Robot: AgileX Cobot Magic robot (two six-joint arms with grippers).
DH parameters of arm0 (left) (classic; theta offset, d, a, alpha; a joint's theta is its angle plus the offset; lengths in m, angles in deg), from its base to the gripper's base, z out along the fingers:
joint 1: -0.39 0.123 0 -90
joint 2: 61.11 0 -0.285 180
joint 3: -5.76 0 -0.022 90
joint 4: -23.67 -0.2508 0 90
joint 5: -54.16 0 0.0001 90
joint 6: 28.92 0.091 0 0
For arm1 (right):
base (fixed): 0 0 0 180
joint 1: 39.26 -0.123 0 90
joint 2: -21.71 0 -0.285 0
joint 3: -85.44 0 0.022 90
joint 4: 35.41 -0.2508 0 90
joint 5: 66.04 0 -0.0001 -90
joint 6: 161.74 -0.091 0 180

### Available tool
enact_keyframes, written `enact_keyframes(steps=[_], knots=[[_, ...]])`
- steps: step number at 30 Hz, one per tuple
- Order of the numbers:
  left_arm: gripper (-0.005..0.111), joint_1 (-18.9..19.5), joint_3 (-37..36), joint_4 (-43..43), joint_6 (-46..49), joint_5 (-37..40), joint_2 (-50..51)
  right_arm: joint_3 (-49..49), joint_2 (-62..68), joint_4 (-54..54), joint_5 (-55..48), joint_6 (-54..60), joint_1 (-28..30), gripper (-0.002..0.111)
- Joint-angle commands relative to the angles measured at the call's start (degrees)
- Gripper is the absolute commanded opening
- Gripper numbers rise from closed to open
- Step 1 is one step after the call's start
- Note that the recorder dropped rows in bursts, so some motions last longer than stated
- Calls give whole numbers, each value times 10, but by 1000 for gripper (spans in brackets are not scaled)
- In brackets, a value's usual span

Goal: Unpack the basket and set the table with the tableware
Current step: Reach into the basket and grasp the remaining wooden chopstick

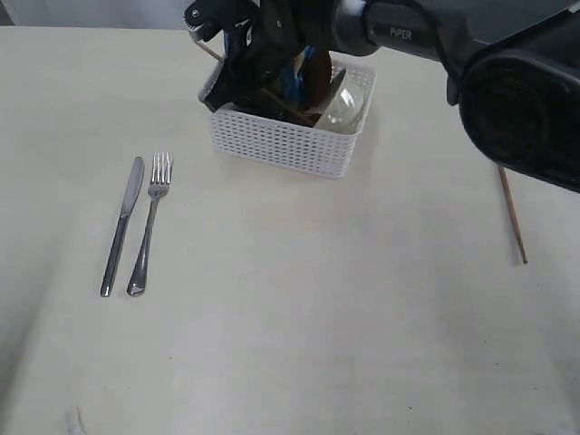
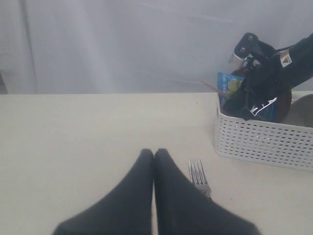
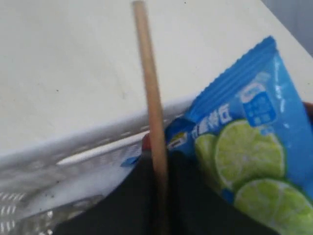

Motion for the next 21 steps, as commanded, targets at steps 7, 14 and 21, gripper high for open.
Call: enact_keyframes(steps=[7, 14, 21], knots=[[0, -1, -2, 2, 0, -4, -2, 1, -48, -10, -18, -7, 2, -1], [0, -1, -2, 2, 0, -4, -2, 1, -77, -10, -34, -7, 2, -1], [0, -1, -2, 2, 0, -4, -2, 1, -118, -10, -78, -7, 2, -1]])
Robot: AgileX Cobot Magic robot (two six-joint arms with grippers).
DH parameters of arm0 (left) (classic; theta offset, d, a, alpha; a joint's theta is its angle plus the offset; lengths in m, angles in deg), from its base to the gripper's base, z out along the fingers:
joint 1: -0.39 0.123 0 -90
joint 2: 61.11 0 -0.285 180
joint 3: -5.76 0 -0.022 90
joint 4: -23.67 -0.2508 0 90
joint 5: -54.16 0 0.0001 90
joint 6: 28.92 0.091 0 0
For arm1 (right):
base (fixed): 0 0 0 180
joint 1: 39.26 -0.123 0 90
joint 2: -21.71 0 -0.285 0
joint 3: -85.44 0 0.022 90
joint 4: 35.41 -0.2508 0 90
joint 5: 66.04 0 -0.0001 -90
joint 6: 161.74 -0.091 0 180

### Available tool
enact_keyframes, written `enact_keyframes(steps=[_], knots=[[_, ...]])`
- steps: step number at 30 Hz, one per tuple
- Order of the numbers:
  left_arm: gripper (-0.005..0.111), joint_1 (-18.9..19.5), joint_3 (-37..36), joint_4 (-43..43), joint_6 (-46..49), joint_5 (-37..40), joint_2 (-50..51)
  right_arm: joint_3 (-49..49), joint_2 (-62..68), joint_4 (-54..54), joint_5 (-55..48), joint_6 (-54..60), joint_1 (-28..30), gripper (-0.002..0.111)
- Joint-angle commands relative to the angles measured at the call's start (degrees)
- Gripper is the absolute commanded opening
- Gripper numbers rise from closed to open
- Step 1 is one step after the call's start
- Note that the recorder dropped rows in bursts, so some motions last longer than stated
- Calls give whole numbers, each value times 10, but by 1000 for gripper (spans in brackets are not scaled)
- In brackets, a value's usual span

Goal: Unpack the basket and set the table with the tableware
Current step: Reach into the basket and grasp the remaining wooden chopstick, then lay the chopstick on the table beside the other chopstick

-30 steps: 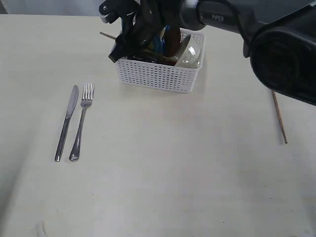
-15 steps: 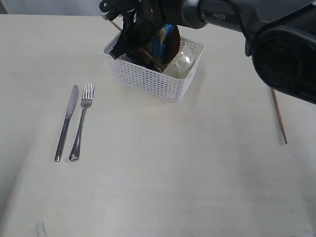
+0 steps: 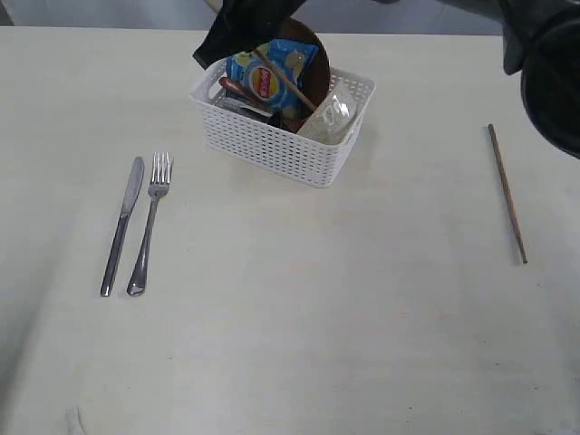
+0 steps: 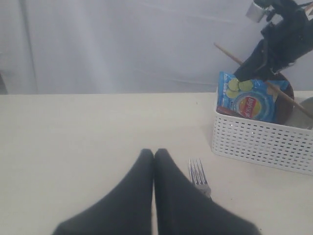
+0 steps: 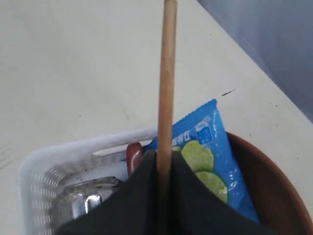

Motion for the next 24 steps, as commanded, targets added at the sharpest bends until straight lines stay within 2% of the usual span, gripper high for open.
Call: enact_keyframes(steps=[1, 6, 11, 19, 24], knots=[[0, -1, -2, 2, 0, -4, -2, 1, -39, -3, -15, -3, 2, -1], [0, -1, -2, 2, 0, -4, -2, 1, -95, -2, -27, -3, 2, -1], [0, -1, -2, 2, 0, -4, -2, 1, -144, 14, -86, -40, 26, -1], [0, -1, -2, 2, 0, -4, -2, 2, -174, 14, -236, -134, 158, -1], [0, -1, -2, 2, 0, -4, -2, 60, -172, -21, -244, -167, 261, -1]])
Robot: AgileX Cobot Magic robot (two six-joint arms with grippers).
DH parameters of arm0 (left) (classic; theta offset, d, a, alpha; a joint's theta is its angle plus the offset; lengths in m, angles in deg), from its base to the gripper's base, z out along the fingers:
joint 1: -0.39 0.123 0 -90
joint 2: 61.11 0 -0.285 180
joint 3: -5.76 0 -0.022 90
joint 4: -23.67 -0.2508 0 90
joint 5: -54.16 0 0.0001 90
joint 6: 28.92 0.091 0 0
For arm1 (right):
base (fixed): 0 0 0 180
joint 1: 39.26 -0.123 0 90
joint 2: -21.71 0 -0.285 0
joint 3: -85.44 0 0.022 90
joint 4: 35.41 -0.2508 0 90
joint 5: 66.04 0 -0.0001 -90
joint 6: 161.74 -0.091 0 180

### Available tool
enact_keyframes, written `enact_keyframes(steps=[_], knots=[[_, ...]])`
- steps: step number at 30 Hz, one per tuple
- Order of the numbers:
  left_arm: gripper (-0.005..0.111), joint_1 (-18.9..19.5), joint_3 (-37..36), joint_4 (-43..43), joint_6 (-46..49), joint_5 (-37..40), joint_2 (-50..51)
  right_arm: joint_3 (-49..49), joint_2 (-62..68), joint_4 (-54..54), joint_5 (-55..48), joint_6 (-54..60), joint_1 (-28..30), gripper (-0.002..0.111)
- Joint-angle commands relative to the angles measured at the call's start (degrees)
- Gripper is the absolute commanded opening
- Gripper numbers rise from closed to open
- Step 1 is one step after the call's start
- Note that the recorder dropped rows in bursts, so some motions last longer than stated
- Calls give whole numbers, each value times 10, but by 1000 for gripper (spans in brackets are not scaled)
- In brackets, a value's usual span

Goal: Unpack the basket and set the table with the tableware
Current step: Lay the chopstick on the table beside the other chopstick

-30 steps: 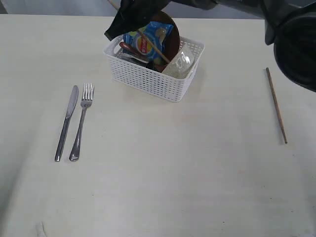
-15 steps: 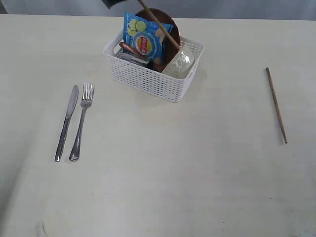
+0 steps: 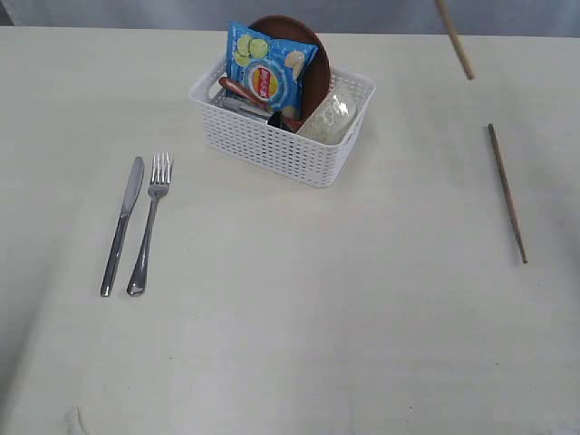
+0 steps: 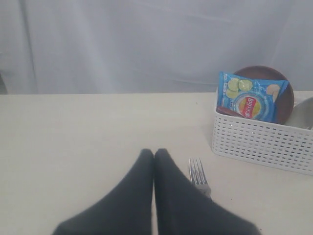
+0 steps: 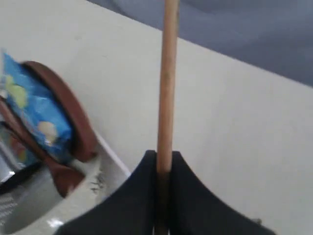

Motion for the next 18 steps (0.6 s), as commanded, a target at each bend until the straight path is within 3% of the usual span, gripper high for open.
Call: enact_keyframes(steps=[1, 7, 11, 18], knots=[[0, -1, -2, 2, 0, -4, -2, 65, 1, -36, -12, -32, 83, -1], [0, -1, -2, 2, 0, -4, -2, 256, 26, -90, 87, -34, 178, -1], [0, -1, -2, 2, 0, -4, -2, 370, 43, -138, 220, -2, 183, -1], [0, -1, -2, 2, 0, -4, -2, 379, 75, -144, 233, 11, 174, 0]])
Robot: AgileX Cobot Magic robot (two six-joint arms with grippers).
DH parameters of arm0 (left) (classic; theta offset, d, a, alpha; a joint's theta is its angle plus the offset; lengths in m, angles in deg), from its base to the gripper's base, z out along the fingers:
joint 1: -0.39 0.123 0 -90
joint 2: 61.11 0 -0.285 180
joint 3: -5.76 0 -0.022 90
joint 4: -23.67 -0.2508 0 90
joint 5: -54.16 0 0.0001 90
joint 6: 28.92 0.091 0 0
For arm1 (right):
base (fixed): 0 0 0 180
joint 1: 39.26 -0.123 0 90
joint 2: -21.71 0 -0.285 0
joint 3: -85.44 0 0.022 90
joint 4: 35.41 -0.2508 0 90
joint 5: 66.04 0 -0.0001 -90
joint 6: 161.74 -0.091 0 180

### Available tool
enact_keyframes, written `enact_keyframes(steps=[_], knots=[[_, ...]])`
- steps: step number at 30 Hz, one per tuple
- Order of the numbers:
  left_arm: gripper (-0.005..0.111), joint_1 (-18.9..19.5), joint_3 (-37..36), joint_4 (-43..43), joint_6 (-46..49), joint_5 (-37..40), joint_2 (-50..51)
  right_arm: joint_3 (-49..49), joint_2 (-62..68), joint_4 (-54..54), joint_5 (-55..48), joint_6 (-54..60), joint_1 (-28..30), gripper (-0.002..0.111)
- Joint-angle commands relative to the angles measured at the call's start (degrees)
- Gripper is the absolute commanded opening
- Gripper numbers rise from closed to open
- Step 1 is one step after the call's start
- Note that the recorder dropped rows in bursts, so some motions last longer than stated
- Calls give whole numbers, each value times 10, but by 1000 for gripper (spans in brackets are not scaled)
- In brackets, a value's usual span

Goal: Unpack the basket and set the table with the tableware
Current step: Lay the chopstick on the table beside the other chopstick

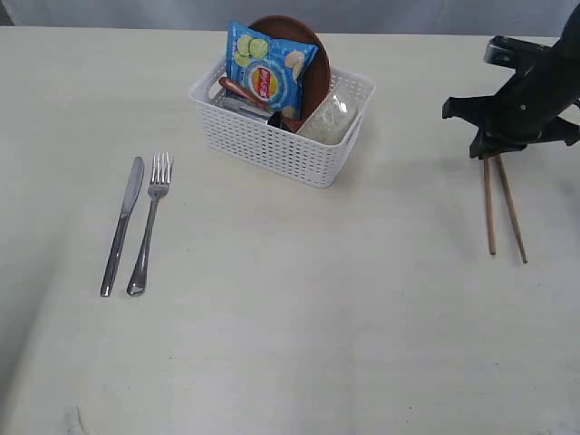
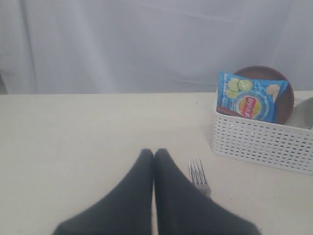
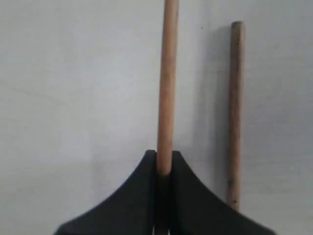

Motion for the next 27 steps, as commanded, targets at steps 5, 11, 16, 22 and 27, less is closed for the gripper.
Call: enact_keyframes(steps=[5, 11, 16, 22, 27], knots=[[0, -1, -2, 2, 0, -4, -2, -2, 14, -3, -16, 6, 0, 0], [0, -1, -2, 2, 0, -4, -2, -16, -2, -3, -37, 8, 0, 9], [0, -1, -2, 2, 0, -4, -2, -28, -28, -4, -54, 8, 0, 38], [0, -1, -2, 2, 0, -4, -2, -31, -97, -27, -62, 14, 0, 39], [0, -1, -2, 2, 0, -4, -2, -54, -167, -205, -88, 185, -15, 39]])
